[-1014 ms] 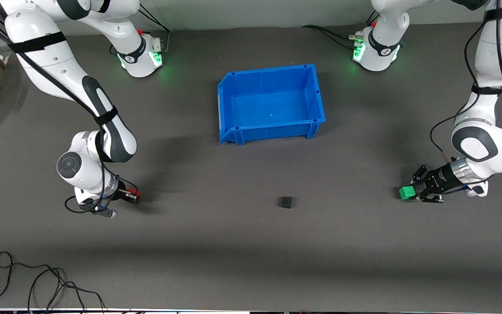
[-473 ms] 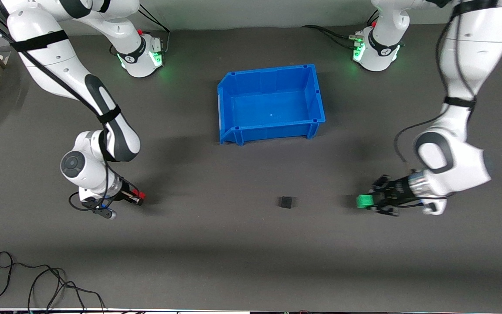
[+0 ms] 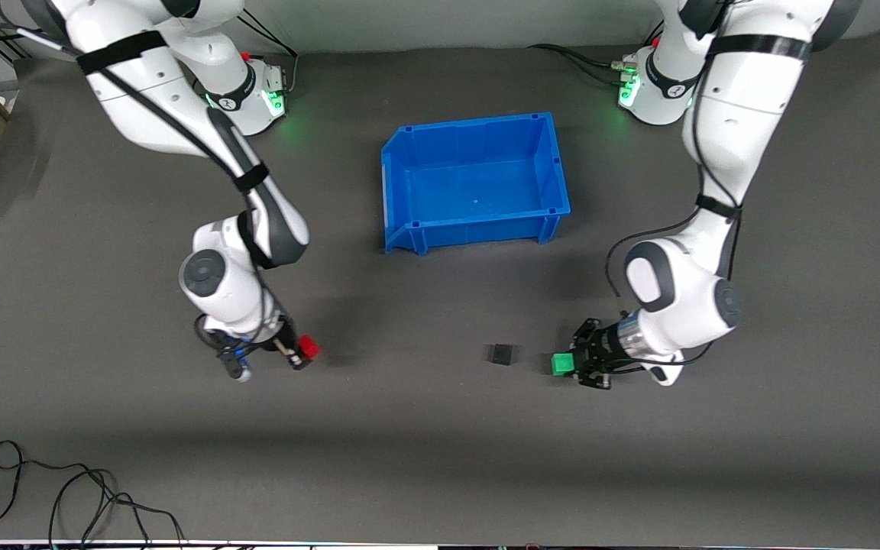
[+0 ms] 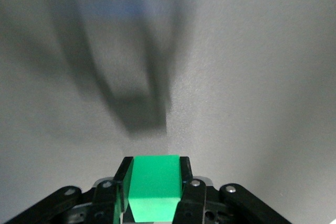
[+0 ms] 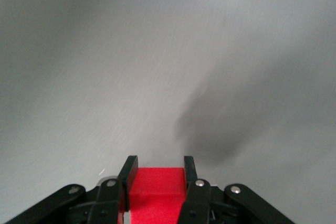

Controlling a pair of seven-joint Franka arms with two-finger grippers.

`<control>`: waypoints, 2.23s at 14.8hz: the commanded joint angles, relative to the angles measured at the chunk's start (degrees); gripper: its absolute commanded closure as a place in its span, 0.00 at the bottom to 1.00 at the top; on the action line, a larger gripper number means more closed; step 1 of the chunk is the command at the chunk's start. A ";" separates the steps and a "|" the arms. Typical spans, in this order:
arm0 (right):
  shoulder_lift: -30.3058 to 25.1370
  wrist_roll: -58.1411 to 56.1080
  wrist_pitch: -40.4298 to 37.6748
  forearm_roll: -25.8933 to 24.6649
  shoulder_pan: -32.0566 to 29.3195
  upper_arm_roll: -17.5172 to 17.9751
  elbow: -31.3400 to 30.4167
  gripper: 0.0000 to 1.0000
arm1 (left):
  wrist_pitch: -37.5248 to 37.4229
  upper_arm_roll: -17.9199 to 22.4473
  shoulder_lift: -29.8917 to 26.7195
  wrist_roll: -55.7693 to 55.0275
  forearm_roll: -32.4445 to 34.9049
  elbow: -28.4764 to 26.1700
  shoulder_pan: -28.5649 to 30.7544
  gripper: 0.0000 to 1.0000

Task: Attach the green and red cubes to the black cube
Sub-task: 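Carry the red and green cubes toward the black cube with both grippers, then lower both cubes beside the black cube and press them against it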

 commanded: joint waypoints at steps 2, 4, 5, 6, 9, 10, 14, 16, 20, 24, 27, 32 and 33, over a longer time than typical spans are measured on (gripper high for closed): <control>4.33 12.29 -4.84 0.75 3.46 -0.51 9.26 1.00 | 0.06 1.05 2.53 -3.44 3.98 3.10 -2.17 0.98; 6.17 17.57 -5.55 0.84 6.00 -0.43 12.33 1.00 | 0.06 1.05 3.77 -3.62 3.80 3.99 -4.19 0.98; 7.49 20.82 -5.63 0.93 7.50 -0.43 14.35 1.00 | 0.06 0.96 4.03 -3.71 3.72 4.42 -4.46 0.98; 8.63 24.68 -5.64 1.19 8.73 -0.51 16.28 1.00 | 0.06 0.96 3.95 -4.23 3.71 4.60 -4.64 0.98; 11.62 37.17 -5.55 0.66 12.42 -0.51 20.86 1.00 | 0.06 0.96 4.03 -6.17 3.89 5.40 -5.95 0.98; 12.07 39.02 -5.55 0.66 13.48 -0.60 21.22 1.00 | 0.06 0.96 4.03 -6.34 3.89 5.40 -6.04 0.98; 13.73 47.11 -5.37 0.32 14.54 -0.69 23.67 1.00 | 0.06 0.96 4.12 -8.45 3.89 5.75 -7.27 0.98; 15.05 48.79 -5.46 0.93 14.54 -0.51 25.78 1.00 | 0.06 0.96 4.30 -9.07 3.98 5.84 -7.62 0.98; 20.06 57.22 -5.72 0.75 16.20 -0.51 30.97 1.00 | 0.06 0.96 4.30 -10.30 3.98 5.75 -8.50 0.98; 22.53 61.19 -14.40 0.23 17.87 -0.86 35.36 1.00 | 0.06 0.96 4.12 -12.40 3.98 5.83 -10.17 0.98; 22.53 63.56 -16.71 0.14 18.67 -0.95 35.81 1.00 | 0.14 0.96 4.21 -13.72 3.80 5.92 -11.32 0.98; 24.02 67.78 -16.80 -2.14 19.64 -0.95 36.96 1.00 | 0.14 0.96 4.30 -14.69 3.89 6.28 -12.11 0.93; 24.20 68.57 -16.80 -2.58 20.25 -0.95 36.96 1.00 | 0.14 0.96 4.30 -14.61 3.98 6.28 -12.11 0.74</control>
